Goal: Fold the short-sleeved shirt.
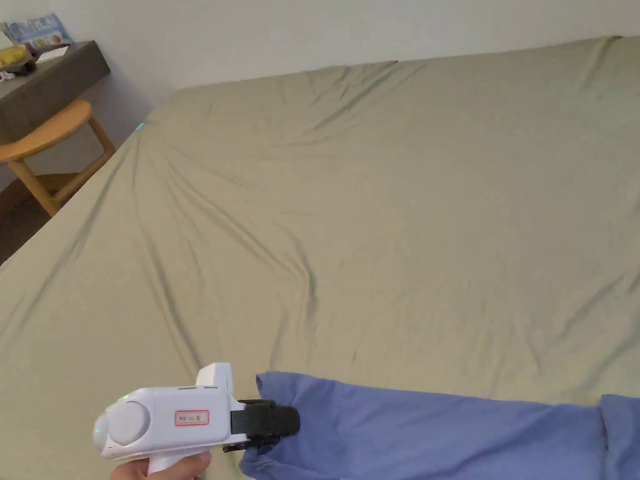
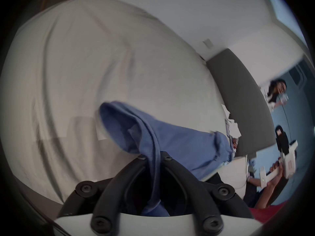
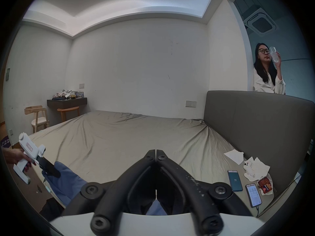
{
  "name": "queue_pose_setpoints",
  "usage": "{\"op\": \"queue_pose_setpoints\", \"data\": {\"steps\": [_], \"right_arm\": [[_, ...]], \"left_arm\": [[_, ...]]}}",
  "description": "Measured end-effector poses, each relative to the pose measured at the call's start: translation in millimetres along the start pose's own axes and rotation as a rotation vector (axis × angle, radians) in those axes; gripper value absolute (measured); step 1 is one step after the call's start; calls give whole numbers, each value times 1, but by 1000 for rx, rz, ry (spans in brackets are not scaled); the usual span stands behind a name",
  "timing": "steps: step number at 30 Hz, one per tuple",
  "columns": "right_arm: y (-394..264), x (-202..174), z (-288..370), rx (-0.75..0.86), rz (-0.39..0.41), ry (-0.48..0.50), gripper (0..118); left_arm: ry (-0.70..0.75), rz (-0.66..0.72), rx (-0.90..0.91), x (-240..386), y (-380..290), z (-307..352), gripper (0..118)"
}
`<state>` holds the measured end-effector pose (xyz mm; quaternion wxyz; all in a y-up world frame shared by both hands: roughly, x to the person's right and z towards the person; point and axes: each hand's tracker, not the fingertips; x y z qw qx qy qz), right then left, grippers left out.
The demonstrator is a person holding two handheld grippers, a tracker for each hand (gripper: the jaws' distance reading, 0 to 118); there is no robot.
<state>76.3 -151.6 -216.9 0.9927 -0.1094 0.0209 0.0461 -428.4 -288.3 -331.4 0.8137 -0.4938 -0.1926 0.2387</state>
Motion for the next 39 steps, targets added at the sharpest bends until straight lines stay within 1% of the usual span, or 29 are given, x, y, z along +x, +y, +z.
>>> {"op": "queue_pose_setpoints", "data": {"steps": [2,4,5,7,8,9,14,16,17,19,20,21,22,23,24,25,26,27,28,29,30,31,32,35,38,39], "right_arm": [[2,0,1,2,-2,-6,0],[1,2,1,2,-13,-8,0],[1,1,1,-2,-16,-7,0],[-1,2,2,-9,-14,-8,0],[-2,3,3,-13,-13,-10,0],[-2,5,5,-15,-14,-12,0],[-3,17,11,-19,-25,-34,0],[-2,20,12,-23,-31,-41,0],[-2,22,12,-23,-36,-42,0],[-2,23,12,-22,-36,-44,0],[-3,23,12,-25,-35,-45,0],[-3,23,12,-26,-36,-45,0],[-4,24,11,-28,-40,-43,0],[-4,24,11,-30,-44,-40,0],[-4,24,11,-30,-47,-39,0],[-5,24,10,-31,-50,-37,0],[-5,24,11,-31,-53,-38,0],[-5,24,11,-32,-56,-39,0],[-5,24,10,-34,-59,-34,0],[-6,24,9,-36,-64,-30,0],[-7,24,9,-38,-63,-27,0],[-7,24,8,-44,-59,-23,0],[-7,23,8,-45,-57,-25,0],[-8,26,8,-47,-78,-24,0],[-8,28,10,-48,-75,-32,0],[-8,29,11,-50,-75,-35,0]], "left_arm": [[-23,-73,-22,43,4,-1,10],[-67,-121,-35,87,2,-18,10],[-70,-154,-66,106,-1,-31,10],[-26,-200,-128,141,-11,-65,10],[-71,-195,-114,148,-15,-82,10],[-83,-191,-120,158,-20,-100,10],[-42,-222,-169,183,-43,-164,10],[26,-242,-168,181,-47,-180,19],[46,-226,-169,178,-48,-185,27],[36,-204,-164,169,-46,-188,59],[27,-168,-158,165,-44,-183,73],[-5,-142,-136,164,-43,-175,83],[-31,-141,-122,166,-40,-163,85],[-54,-161,-90,168,-38,-147,84],[-65,-212,-19,170,-37,-127,84],[-16,-288,82,170,-36,-108,82],[75,-338,173,168,-36,-98,70],[171,-377,267,163,-35,-90,23],[228,-415,334,159,-41,-91,2],[259,-431,339,156,-44,-96,2],[261,-441,292,157,-50,-103,1],[236,-479,299,165,-65,-113,1],[247,-534,279,167,-74,-123,1],[213,-604,170,185,-107,-163,1],[205,-653,100,202,-127,-198,1],[214,-633,104,210,-133,-210,1]]}}
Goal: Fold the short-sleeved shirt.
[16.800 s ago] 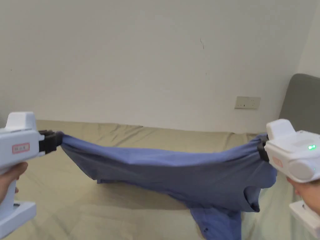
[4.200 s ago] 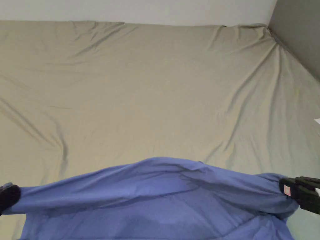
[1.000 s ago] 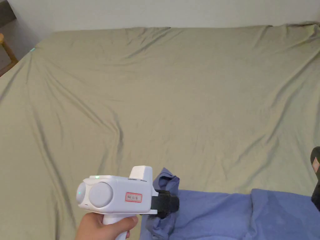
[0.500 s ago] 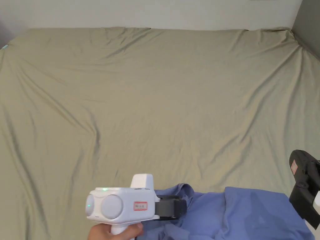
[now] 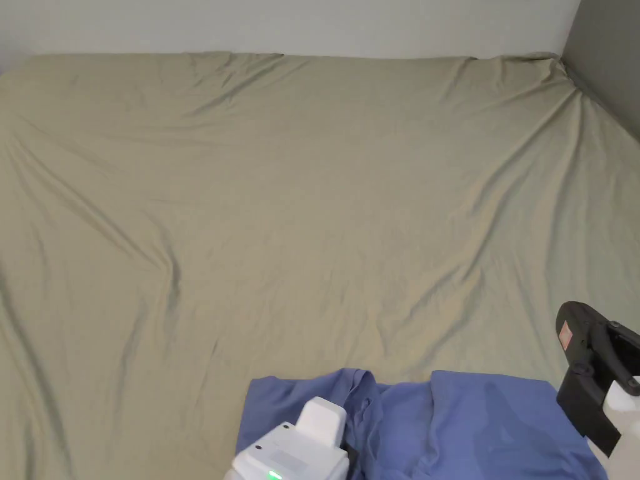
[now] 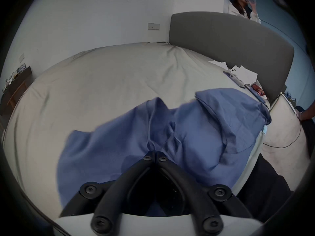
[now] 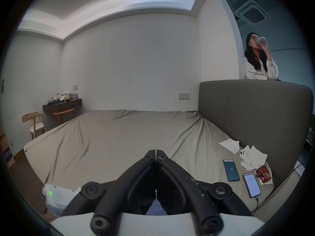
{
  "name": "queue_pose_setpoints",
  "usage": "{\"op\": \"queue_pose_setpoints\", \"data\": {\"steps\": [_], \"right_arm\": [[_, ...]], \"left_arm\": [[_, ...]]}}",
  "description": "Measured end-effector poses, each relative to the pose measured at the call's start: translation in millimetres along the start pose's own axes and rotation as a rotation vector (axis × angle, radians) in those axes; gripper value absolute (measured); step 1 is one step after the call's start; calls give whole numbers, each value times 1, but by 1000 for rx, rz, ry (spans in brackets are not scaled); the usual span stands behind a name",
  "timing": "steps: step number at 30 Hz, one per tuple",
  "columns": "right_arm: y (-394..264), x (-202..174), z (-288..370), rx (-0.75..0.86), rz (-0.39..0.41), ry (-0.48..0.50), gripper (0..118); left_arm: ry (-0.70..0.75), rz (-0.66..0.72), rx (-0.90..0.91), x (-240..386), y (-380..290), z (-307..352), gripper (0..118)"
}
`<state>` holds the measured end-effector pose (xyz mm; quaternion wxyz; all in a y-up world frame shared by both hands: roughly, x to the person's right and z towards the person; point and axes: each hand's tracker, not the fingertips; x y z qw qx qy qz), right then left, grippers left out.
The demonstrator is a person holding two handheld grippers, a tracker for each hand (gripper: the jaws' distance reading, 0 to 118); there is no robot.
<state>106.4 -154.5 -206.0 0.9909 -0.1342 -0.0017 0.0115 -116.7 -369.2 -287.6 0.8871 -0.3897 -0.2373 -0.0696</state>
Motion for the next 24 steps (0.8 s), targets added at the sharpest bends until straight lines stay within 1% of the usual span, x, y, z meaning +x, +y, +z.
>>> {"op": "queue_pose_setpoints", "data": {"steps": [2,3,4,5,7,8,10,12,13,15,16,17,19,22,23,24], "right_arm": [[-1,3,2,-5,-1,0,0],[-2,4,3,-9,3,-5,0],[-3,6,4,-11,4,-6,0],[-4,7,4,-13,0,-11,0],[-6,9,4,-22,-9,-15,0],[-6,10,4,-25,-15,-14,0],[-7,11,4,-30,-27,-11,0],[-6,10,4,-30,-20,-13,0],[-5,10,5,-28,-13,-14,0],[-3,9,4,-18,-10,-7,0],[-2,8,2,-12,-6,-5,0],[0,6,-2,-10,4,-4,0],[5,3,-10,8,21,-2,0],[13,-2,-17,63,69,-13,0],[14,-3,-19,68,72,-18,0],[16,-4,-21,79,69,-24,0]], "left_arm": [[6,-14,0,18,3,-7,1],[36,-57,8,29,5,-9,1],[16,-61,24,35,7,-9,1],[-39,-76,30,39,11,-8,1],[0,-90,37,53,14,-11,1],[-73,-96,33,55,16,-12,1],[-213,-36,-17,56,18,-16,1],[-185,-57,-11,54,24,-1,1],[-210,-13,44,45,33,19,1],[-263,121,194,10,57,68,1],[-250,151,266,-9,70,92,1],[-214,136,376,-29,85,126,1],[-71,74,560,-65,105,185,1],[130,72,733,-108,113,258,0],[218,46,781,-117,107,273,0],[315,-2,773,-126,100,286,0]]}}
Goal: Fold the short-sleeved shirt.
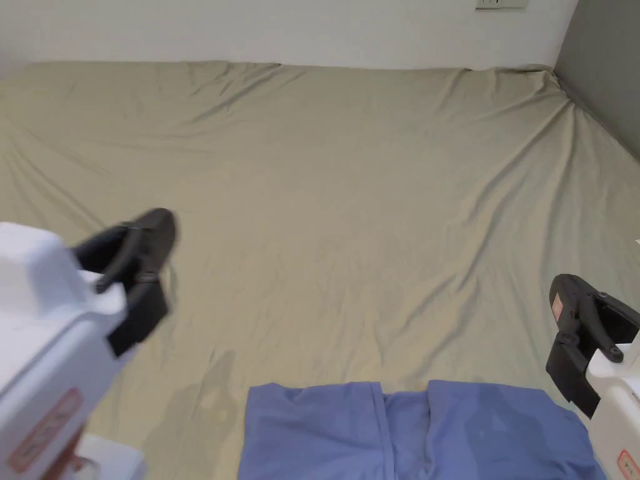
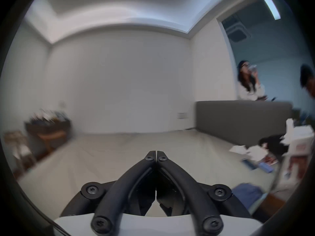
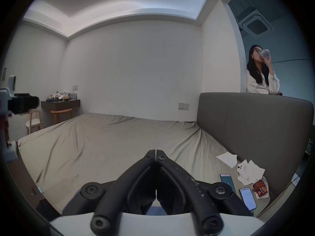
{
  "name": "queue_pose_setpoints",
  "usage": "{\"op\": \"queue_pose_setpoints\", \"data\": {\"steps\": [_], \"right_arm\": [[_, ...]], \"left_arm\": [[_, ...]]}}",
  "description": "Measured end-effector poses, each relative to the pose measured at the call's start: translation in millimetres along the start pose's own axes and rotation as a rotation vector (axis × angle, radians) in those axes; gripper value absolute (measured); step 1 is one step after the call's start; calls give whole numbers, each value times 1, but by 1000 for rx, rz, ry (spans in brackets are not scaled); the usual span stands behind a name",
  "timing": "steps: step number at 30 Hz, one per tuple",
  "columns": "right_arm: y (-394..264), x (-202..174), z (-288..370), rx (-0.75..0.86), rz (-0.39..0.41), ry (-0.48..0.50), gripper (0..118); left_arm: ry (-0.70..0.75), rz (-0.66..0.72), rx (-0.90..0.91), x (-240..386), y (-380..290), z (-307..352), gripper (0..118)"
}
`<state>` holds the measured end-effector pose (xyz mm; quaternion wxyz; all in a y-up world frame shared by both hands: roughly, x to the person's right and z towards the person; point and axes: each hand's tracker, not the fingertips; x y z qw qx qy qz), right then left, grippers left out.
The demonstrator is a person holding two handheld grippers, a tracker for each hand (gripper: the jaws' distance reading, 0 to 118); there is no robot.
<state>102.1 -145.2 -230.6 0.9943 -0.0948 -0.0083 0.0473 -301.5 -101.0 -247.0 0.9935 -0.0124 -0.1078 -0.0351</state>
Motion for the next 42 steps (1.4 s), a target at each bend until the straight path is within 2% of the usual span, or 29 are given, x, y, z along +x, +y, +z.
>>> {"op": "queue_pose_setpoints", "data": {"steps": [3,9,11,12,13,14,15,16,18,19,20,21,22,24,26,28,29,30,31,32,34,37,42], "right_arm": [[0,-2,-7,4,12,-26,0],[0,-4,-9,7,8,-29,0],[1,-4,-8,4,9,-24,0],[2,-5,-8,4,8,-20,0],[2,-5,-8,2,5,-15,0],[2,-5,-7,-2,3,-7,0],[2,-6,-7,-3,1,-2,0],[2,-7,-7,-4,1,2,0],[0,-8,-6,-11,-4,17,0],[-1,-8,-5,-15,-14,26,0],[-2,-8,-4,-18,-25,34,0],[-3,-8,-3,-24,-29,38,0],[-4,-9,-2,-28,-30,40,0],[-6,-10,1,-33,-30,45,0],[-7,-9,5,-38,-31,48,0],[-9,-8,7,-47,-29,51,0],[-10,-8,8,-48,-28,53,0],[-11,-8,8,-51,-30,52,0],[-12,-8,7,-60,-37,55,0],[-13,-8,6,-63,-43,59,0],[-15,-8,6,-70,-42,56,0],[-15,-6,7,-80,-50,52,0],[-9,-4,6,-81,-41,47,0]], "left_arm": [[157,-102,4,-20,-8,22,0],[185,-34,-82,-30,-29,32,0],[146,41,-116,-33,-32,26,0],[98,100,-165,-37,-34,18,11],[10,215,-239,-43,-37,7,35],[-91,389,-314,-54,-46,-8,69],[-218,557,-395,-64,-62,-26,110],[-356,695,-488,-70,-87,-47,118],[-574,990,-685,-74,-139,-78,110],[-633,1087,-742,-71,-171,-90,111],[-610,1129,-834,-64,-196,-97,111],[-502,1131,-896,-53,-215,-99,111],[-461,1127,-960,-46,-233,-105,111],[-433,1016,-1053,-35,-259,-112,110],[-419,1004,-1099,-38,-285,-120,112],[-530,1103,-965,-42,-275,-123,99],[-536,1141,-986,-44,-279,-126,88],[-526,1147,-1010,-41,-283,-128,69],[-523,1125,-1022,-36,-289,-131,69],[-528,1093,-1061,-30,-294,-133,63],[-528,1066,-1092,-13,-297,-130,28],[-544,1143,-1071,-16,-303,-127,16],[-521,1072,-1064,-50,-285,-124,11]]}}
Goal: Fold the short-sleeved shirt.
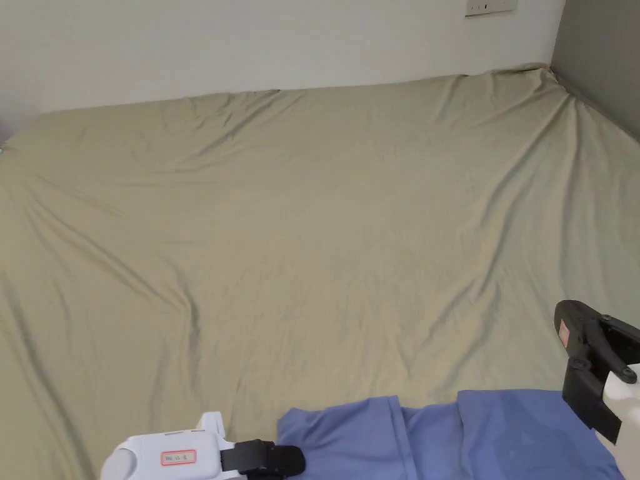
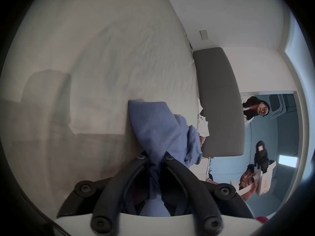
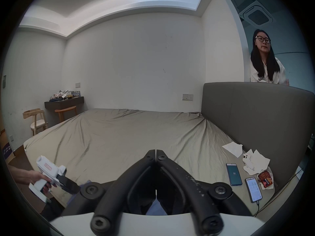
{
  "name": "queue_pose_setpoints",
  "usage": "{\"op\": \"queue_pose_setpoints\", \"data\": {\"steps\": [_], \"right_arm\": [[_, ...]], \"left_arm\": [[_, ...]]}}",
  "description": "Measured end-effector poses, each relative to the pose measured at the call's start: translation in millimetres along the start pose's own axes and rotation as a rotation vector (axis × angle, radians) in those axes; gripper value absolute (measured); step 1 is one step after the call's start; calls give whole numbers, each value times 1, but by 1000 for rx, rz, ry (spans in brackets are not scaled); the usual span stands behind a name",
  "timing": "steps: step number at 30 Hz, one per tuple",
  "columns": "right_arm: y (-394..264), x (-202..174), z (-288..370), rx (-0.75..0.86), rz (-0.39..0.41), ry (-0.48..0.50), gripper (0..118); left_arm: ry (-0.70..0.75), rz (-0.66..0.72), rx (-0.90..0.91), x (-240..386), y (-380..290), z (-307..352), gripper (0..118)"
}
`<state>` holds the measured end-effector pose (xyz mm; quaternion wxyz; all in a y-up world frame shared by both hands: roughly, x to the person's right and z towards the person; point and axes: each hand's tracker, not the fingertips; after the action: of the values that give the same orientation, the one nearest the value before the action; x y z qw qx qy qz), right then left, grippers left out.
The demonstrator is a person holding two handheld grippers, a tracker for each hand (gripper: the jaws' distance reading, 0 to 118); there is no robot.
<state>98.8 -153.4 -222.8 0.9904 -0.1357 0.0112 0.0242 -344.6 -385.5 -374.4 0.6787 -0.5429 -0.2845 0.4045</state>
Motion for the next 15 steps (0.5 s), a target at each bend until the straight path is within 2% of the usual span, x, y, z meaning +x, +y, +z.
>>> {"op": "queue_pose_setpoints", "data": {"steps": [3,7,9,13,15], "right_arm": [[4,-2,-1,7,10,1,0],[6,-8,-3,10,22,9,0],[6,-12,-6,7,24,20,0],[4,-21,-11,-1,27,46,0],[3,-26,-14,-3,28,57,0]], "left_arm": [[-12,0,28,10,11,38,11],[169,-104,87,14,35,105,11],[241,-81,128,9,48,147,11],[476,-152,169,26,49,203,11],[492,-138,171,34,46,212,11]]}}
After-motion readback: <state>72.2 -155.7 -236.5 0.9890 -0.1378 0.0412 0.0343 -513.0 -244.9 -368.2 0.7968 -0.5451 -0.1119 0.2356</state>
